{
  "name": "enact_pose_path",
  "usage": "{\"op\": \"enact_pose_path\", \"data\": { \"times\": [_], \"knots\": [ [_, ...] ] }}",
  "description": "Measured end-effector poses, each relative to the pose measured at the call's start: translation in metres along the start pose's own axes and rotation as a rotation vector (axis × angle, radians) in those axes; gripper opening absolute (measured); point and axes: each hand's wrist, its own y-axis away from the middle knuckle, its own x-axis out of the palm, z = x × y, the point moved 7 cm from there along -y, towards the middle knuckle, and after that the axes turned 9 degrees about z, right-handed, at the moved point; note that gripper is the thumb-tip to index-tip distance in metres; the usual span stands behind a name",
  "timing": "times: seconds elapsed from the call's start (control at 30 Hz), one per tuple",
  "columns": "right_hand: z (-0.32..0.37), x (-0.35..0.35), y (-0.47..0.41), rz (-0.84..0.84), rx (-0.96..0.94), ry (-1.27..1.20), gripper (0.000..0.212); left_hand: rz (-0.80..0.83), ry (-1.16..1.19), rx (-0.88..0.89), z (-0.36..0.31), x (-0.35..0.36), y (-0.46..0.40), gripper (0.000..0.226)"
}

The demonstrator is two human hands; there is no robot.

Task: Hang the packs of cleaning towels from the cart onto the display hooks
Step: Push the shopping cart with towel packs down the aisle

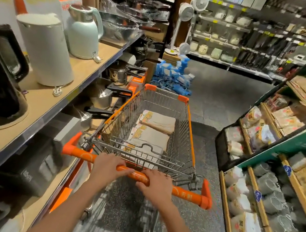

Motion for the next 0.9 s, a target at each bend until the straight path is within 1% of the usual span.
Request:
{"op": "enact_pose_path", "data": {
  "times": [0.13, 0.17, 0.27, 0.33, 0.47, 0.6, 0.73, 0.9],
  "knots": [
    [-0.012, -0.005, -0.019, 0.031, -0.048, -0.044, 0.043, -0.004, 0.064, -0.04, 0.001, 0.0, -0.017, 0.083],
    [-0.015, -0.007, -0.023, 0.029, -0.052, -0.054, 0.043, -0.008, 0.065, -0.059, -0.001, 0.0, -0.02, 0.08],
    [-0.021, -0.011, -0.033, 0.011, -0.055, -0.052, 0.042, -0.042, 0.113, -0.166, -0.007, 0.001, -0.024, 0.053],
    [-0.023, -0.013, -0.036, 0.003, -0.071, -0.032, 0.042, -0.031, 0.126, -0.225, -0.011, 0.002, -0.028, 0.043],
    [-0.024, -0.013, -0.037, -0.024, -0.102, -0.028, 0.041, 0.016, 0.085, -0.285, -0.031, 0.007, -0.032, 0.045],
    [-0.026, -0.016, -0.032, -0.07, -0.138, -0.095, 0.035, -0.047, 0.097, -0.354, -0.052, 0.015, -0.025, 0.045],
    [-0.033, -0.013, -0.017, -0.021, -0.312, -0.05, 0.046, -0.068, 0.122, -0.4, -0.05, 0.012, -0.017, 0.047],
    [-0.068, -0.015, 0.009, 0.022, -0.348, 0.0, 0.047, -0.07, 0.141, -0.389, -0.046, 0.013, 0.001, 0.04]
  ]
}}
